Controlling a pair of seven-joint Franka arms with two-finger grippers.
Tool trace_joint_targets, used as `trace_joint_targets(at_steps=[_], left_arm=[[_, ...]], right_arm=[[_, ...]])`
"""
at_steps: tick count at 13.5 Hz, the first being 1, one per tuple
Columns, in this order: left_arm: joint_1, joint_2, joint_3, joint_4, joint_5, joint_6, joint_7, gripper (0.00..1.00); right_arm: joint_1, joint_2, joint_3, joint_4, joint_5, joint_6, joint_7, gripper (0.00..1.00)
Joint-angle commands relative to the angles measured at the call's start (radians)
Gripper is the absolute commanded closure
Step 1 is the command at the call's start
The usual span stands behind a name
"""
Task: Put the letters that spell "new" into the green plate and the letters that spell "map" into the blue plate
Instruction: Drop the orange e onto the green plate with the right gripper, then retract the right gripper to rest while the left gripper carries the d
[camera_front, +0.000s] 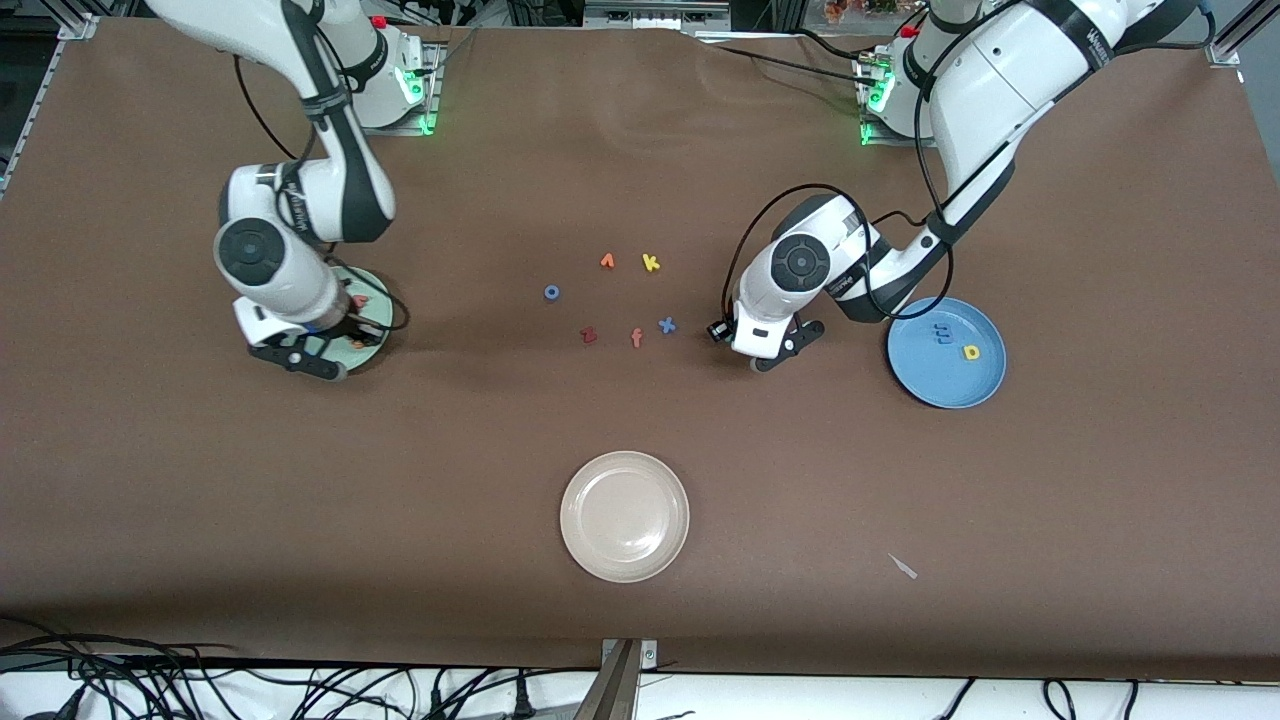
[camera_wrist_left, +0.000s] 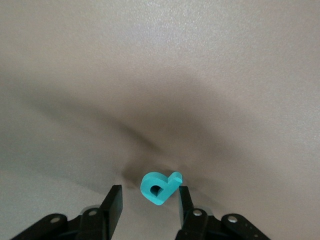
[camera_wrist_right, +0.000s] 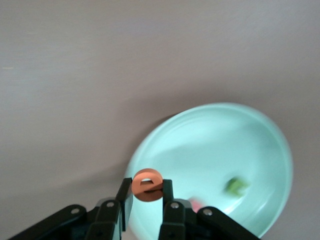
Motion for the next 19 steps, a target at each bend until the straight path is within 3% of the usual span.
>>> trace_joint_targets(at_steps=[1,2,3,4,7,9,11,14,17,19], left_arm=[[-0.015,0.018,0.015,0.026,0.026,0.004,-0.013,0.48],[-0.019,0.024,0.015,0.032,0.026,0.002,-0.019,0.48],[-0.027,0.024,0.015,0.032,0.026,0.004,-0.035,0.48],[-0.029,0.025,0.017,0.032,0.026,0.004,-0.041,0.49],[-0.033,0.028,0.021,0.038,0.026,0.013,-0.044,0.50],[-0.058,0.031,0.047,0.046,0.026,0.023,-0.061,0.50],[-0.059,0.033,0.055,0.047,0.029,0.025,-0.061,0.50],[-0.059,0.034,0.060,0.047,0.029,0.025,-0.059,0.56],[-0.059,0.034,0.060,0.047,0.029,0.025,-0.058,0.69],[-0.059,0.034,0.060,0.046,0.029,0.025,-0.056,0.69]], right_arm=[[-0.011,-0.012,-0.022,-0.114,0.008,0.160,-0.101,0.83],[-0.015,0.002,-0.022,-0.129,0.008,0.212,-0.118,0.82],[-0.026,0.008,-0.022,-0.128,0.008,0.219,-0.124,0.54],[-0.028,0.007,-0.022,-0.126,0.009,0.219,-0.122,0.01],[-0.026,-0.031,-0.018,-0.111,0.008,0.179,-0.121,0.00],[-0.026,-0.070,-0.014,-0.048,0.009,0.043,-0.119,0.00],[-0.026,-0.083,-0.014,0.086,0.011,-0.205,-0.116,0.00],[-0.025,-0.084,-0.013,0.341,0.098,-0.530,-0.125,0.00],[-0.025,-0.085,-0.019,0.556,0.098,-0.709,-0.197,0.00],[-0.032,-0.079,-0.034,0.691,0.095,-0.830,-0.269,0.00]])
